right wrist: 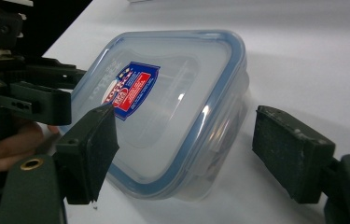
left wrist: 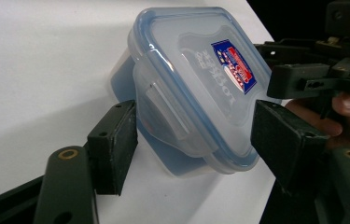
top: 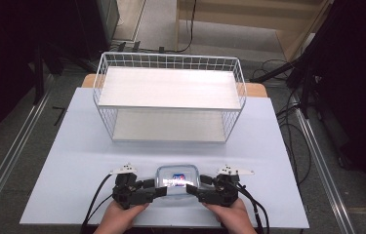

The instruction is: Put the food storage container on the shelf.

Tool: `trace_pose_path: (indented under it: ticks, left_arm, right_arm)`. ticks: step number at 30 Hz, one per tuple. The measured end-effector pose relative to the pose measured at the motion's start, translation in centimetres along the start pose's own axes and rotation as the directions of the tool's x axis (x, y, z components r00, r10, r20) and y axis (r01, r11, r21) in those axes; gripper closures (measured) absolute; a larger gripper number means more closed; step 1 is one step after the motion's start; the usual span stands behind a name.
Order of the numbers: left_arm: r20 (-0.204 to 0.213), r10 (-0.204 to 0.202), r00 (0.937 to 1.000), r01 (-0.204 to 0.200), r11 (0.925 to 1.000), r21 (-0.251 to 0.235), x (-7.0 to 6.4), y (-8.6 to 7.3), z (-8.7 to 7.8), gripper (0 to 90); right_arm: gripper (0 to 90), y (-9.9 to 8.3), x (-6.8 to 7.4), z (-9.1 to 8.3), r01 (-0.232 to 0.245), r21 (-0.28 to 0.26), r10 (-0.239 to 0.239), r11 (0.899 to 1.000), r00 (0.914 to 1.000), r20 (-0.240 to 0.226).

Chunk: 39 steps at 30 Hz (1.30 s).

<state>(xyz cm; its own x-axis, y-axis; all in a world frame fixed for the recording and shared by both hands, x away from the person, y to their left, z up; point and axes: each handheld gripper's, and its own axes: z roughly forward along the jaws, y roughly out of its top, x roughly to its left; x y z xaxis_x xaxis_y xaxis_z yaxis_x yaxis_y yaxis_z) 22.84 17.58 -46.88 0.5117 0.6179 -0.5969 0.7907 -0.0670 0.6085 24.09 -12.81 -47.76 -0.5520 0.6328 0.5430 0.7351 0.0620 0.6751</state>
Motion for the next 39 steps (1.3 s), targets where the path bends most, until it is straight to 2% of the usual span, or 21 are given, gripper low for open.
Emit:
trace_pose_path:
  ticks: [5,8,11,19,21,22,31,35,39]
  left_arm:
    - [-0.002,0.006,1.0000,-0.006,1.0000,0.001,-0.1,0.0,0.0,33.3]
    - [0.000,0.012,0.9999,-0.012,0.9999,0.001,-0.1,0.0,-0.1,34.7]
    - [0.009,0.017,0.9998,-0.017,0.9998,-0.006,-0.2,0.0,-0.2,39.7]
    - [0.002,0.048,0.9988,-0.048,0.9988,0.003,-0.5,0.0,-0.5,41.8]
    - [0.008,0.045,0.9989,-0.045,0.9988,-0.017,-0.5,0.0,-0.8,46.9]
    - [0.004,0.053,0.9986,-0.053,0.9984,-0.017,-0.6,0.0,-0.8,48.4]
    - [-0.006,0.074,0.9972,-0.074,0.9971,-0.019,-0.9,0.1,-1.0,50.7]
    - [-0.029,0.105,0.9940,-0.106,0.9941,-0.022,-1.3,0.1,-1.1,51.9]
    - [-0.034,0.111,0.9932,-0.112,0.9934,-0.024,-1.4,0.1,-1.2,52.8]
  right_arm:
    - [22.2,-0.1,-0.2,0.2,-0.020,0.012,0.020,1.000,0.9994,-0.028]
    - [26.4,-0.2,-0.1,0.3,-0.027,0.018,0.028,0.999,0.9980,-0.056]
    - [30.6,-0.3,-0.1,0.2,-0.022,0.015,0.023,1.000,0.9978,-0.063]
    - [34.0,-0.3,0.0,-0.3,-0.015,0.015,0.016,1.000,0.9977,-0.066]
    - [40.8,-0.2,-0.1,-0.6,-0.043,-0.001,0.043,0.999,0.9965,-0.072]
    - [42.2,-0.2,-0.1,-0.8,-0.039,-0.008,0.038,0.999,0.9965,-0.075]
    - [45.8,-0.2,-0.1,-1.2,-0.030,-0.012,0.029,0.999,0.9968,-0.074]
    - [47.7,-0.2,0.0,-1.4,-0.029,-0.019,0.028,0.999,0.9967,-0.077]
    - [48.5,-0.2,0.1,-1.5,-0.021,-0.023,0.019,1.000,0.9972,-0.073]
